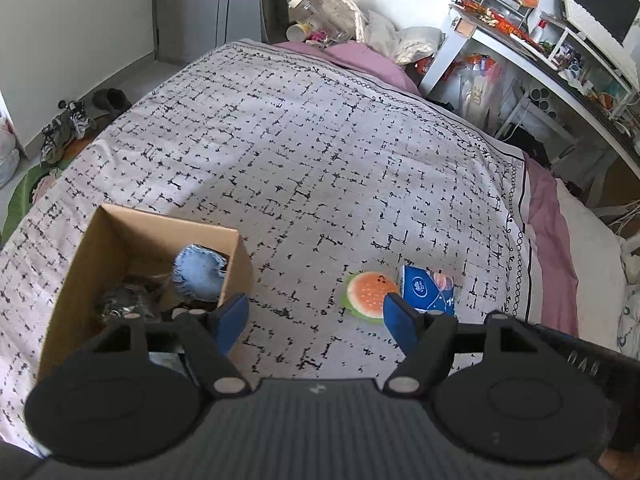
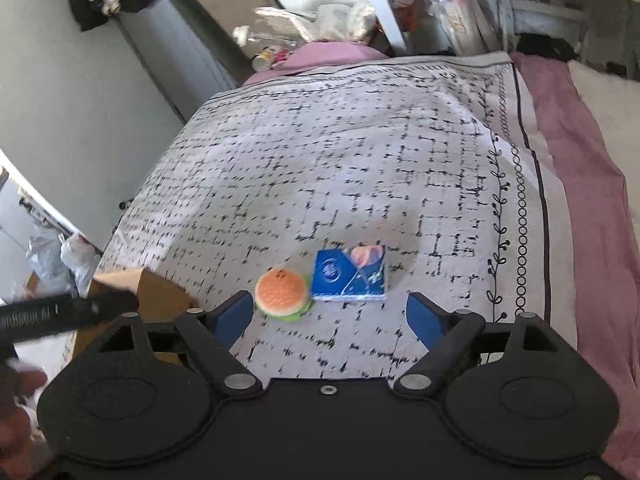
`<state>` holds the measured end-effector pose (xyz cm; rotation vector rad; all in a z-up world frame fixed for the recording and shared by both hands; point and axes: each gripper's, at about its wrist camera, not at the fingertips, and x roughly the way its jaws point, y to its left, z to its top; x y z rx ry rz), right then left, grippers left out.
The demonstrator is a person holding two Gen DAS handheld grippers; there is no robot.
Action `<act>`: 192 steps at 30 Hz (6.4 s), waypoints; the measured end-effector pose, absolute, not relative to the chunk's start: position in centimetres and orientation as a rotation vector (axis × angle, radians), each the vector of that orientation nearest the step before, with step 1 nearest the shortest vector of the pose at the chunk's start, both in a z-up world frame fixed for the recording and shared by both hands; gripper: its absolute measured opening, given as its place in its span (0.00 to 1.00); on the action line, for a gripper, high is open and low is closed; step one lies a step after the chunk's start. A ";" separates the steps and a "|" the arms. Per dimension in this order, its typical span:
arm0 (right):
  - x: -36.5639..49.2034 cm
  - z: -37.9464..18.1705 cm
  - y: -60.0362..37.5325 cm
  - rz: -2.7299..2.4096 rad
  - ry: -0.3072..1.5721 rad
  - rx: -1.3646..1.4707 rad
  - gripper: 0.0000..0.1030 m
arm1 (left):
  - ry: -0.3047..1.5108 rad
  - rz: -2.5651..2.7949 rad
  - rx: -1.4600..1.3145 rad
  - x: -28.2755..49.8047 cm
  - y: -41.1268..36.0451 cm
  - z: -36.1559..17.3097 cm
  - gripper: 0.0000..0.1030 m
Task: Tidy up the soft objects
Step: 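Grasp the burger squishy with the left gripper while the right grasps the blue tissue packet, then carry the burger and blue tissue packet with both grippers over the box, then lower both items into the box and open both grippers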
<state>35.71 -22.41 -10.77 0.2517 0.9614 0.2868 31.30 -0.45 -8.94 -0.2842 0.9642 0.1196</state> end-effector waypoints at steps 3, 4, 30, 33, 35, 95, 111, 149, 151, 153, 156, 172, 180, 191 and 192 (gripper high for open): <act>36.9 -10.9 -22.8 0.278 0.953 0.270 0.87 | 0.978 0.135 -0.300 31.9 -1.1 -9.6 0.71; 37.3 -11.1 -22.9 0.282 0.955 0.271 0.90 | 0.980 0.137 -0.303 32.1 -1.3 -9.8 0.71; 43.7 -20.0 -23.4 0.378 1.084 0.430 0.96 | 1.031 0.105 -0.188 37.9 -6.2 -20.1 0.71; 44.0 -20.4 -23.4 0.380 1.089 0.432 0.96 | 1.032 0.068 -0.203 38.2 -6.6 -20.7 0.71; 44.1 -20.5 -23.2 0.378 1.093 0.426 0.96 | 1.045 0.050 -0.189 38.5 -6.9 -21.1 0.71; 38.6 -14.4 -16.4 0.350 0.917 0.062 0.72 | 0.859 0.175 -0.265 28.7 1.8 -12.1 0.52; 36.0 -11.1 -13.8 0.447 0.834 0.114 0.72 | 0.808 0.255 -0.300 25.1 7.9 -9.7 0.52; 31.5 -10.0 -0.5 0.638 0.765 -0.028 0.73 | 0.833 0.234 -0.418 25.4 17.9 -12.0 0.52; 31.6 -10.3 -0.1 0.642 0.774 -0.031 0.73 | 0.837 0.228 -0.418 25.8 18.0 -12.1 0.52; 31.7 -10.4 0.3 0.656 0.784 -0.031 0.73 | 0.841 0.224 -0.420 26.2 18.1 -12.2 0.52; 31.6 -10.7 1.0 0.672 0.792 -0.053 0.76 | 0.843 0.221 -0.424 27.0 18.3 -12.3 0.52; 32.9 -11.2 -0.9 0.585 0.858 -0.056 0.96 | 0.869 0.200 -0.410 29.3 17.0 -13.0 0.54; 32.8 -10.8 -1.9 0.588 0.864 -0.032 0.96 | 0.920 0.238 -0.351 29.8 15.6 -12.9 0.65; 32.3 -10.1 -3.9 0.591 0.859 0.001 0.96 | 0.928 0.284 -0.318 27.7 13.6 -11.7 0.74; 32.2 -10.0 -4.2 0.593 0.858 0.005 0.96 | 0.930 0.287 -0.315 27.6 13.5 -11.6 0.74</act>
